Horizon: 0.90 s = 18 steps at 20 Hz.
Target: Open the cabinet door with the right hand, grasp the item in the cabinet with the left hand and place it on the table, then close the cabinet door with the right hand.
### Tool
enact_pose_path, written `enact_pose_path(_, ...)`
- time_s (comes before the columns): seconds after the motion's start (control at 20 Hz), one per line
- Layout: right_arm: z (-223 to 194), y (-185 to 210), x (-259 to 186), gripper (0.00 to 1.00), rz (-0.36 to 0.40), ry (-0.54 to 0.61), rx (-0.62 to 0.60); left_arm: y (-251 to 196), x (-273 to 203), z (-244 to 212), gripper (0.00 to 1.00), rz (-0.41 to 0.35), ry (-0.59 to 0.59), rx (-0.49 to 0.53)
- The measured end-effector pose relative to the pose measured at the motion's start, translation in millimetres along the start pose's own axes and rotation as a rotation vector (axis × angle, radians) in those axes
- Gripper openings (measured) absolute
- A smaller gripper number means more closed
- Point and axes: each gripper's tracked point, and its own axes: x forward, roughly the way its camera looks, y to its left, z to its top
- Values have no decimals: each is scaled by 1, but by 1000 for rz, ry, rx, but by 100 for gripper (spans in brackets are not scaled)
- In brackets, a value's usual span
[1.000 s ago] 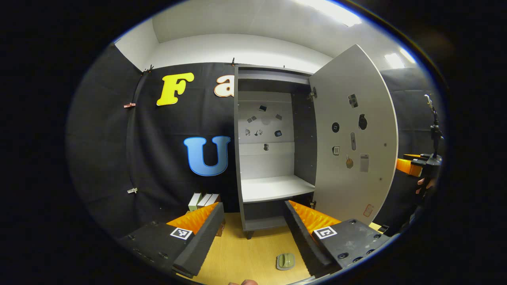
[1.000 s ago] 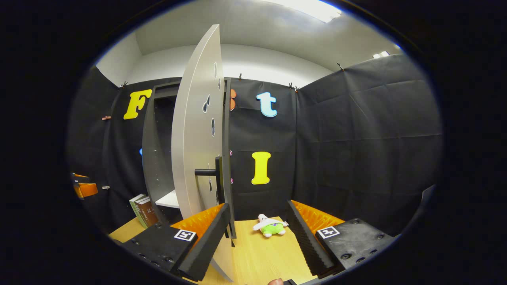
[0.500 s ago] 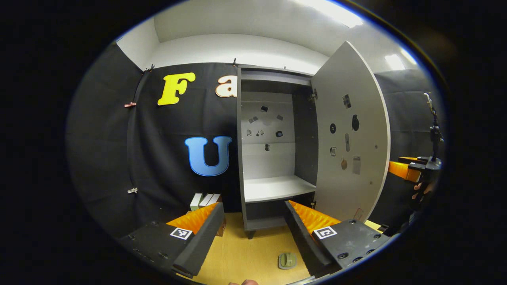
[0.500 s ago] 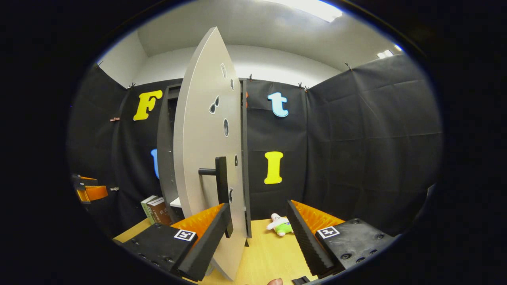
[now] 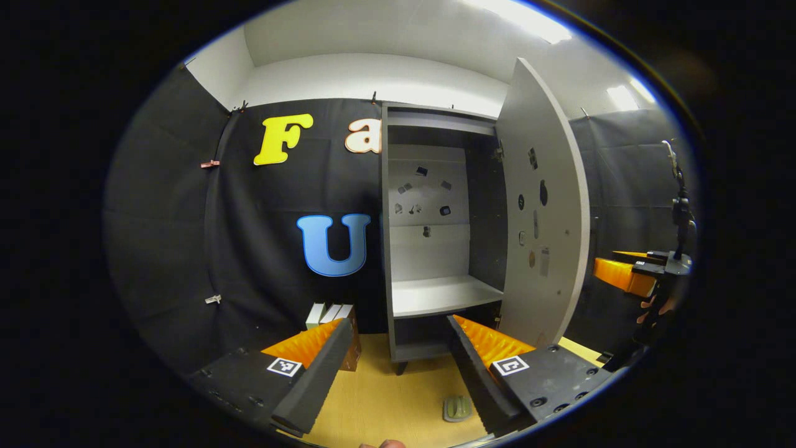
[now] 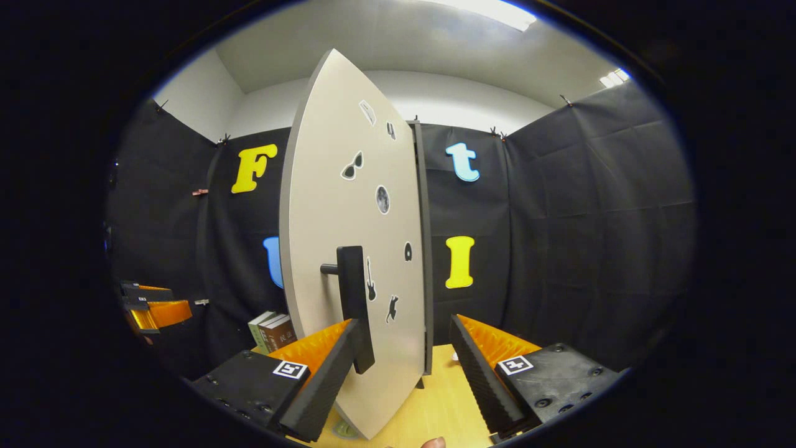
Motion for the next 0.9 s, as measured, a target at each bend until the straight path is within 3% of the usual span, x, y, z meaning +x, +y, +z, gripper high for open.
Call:
enact_pose_path(0.45, -10, 91, 35, 96, 143, 16, 0, 20, -3, -2, 95, 35, 7, -3)
enact_pose_path(0.9, -11, 76, 33, 97, 117, 11, -4, 20, 2, 2, 95, 26, 5, 7)
